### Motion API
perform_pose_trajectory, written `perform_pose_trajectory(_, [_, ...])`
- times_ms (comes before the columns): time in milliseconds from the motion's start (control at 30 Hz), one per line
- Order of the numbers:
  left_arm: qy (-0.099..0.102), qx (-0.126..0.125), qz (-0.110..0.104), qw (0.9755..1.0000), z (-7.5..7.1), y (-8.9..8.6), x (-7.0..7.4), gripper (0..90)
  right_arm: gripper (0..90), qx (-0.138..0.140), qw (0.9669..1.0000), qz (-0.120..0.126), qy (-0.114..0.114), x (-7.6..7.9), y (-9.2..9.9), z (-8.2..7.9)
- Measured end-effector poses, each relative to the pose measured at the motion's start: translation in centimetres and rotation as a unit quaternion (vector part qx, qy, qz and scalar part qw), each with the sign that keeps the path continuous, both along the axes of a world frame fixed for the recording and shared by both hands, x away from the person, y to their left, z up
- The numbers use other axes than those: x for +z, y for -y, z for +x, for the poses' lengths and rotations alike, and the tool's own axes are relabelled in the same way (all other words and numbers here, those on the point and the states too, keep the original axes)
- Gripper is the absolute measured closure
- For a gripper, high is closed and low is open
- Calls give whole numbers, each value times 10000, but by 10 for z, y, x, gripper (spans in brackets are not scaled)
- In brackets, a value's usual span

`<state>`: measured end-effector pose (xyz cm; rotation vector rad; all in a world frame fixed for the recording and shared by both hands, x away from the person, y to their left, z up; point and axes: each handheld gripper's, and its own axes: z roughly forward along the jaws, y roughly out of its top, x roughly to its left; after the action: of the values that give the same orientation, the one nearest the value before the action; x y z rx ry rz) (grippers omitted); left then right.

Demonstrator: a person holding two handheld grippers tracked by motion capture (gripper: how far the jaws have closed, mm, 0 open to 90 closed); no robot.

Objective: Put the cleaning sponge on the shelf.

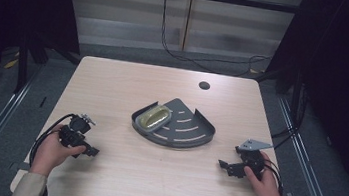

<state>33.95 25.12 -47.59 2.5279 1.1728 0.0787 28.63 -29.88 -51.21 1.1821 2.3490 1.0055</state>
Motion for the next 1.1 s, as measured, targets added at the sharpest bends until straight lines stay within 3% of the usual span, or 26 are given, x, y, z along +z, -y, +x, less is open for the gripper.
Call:
perform_pose_trajectory(100, [70, -46, -1, 10000, -2, -2, -1, 168, 98, -2, 10000, 2, 2, 0, 0, 0])
perform_pose_trajectory(433, [670, -187, -170, 9974, -11, -10, -10, 118, 98, 1, 10000, -1, 1, 0, 0, 0])
perform_pose_trajectory(633, [993, -116, -424, 9941, -16, -14, -18, 17, 98, 1, 10000, 0, 0, 0, 0, 0])
perform_pose_trajectory(700, [1148, -49, -542, 9919, -18, -16, -21, 0, 98, 0, 10000, 0, 0, 0, 0, 0])
perform_pose_trajectory(1100, [1484, -106, -855, 9852, -24, -24, -27, 0, 98, 1, 10000, 0, 0, 0, 0, 0])
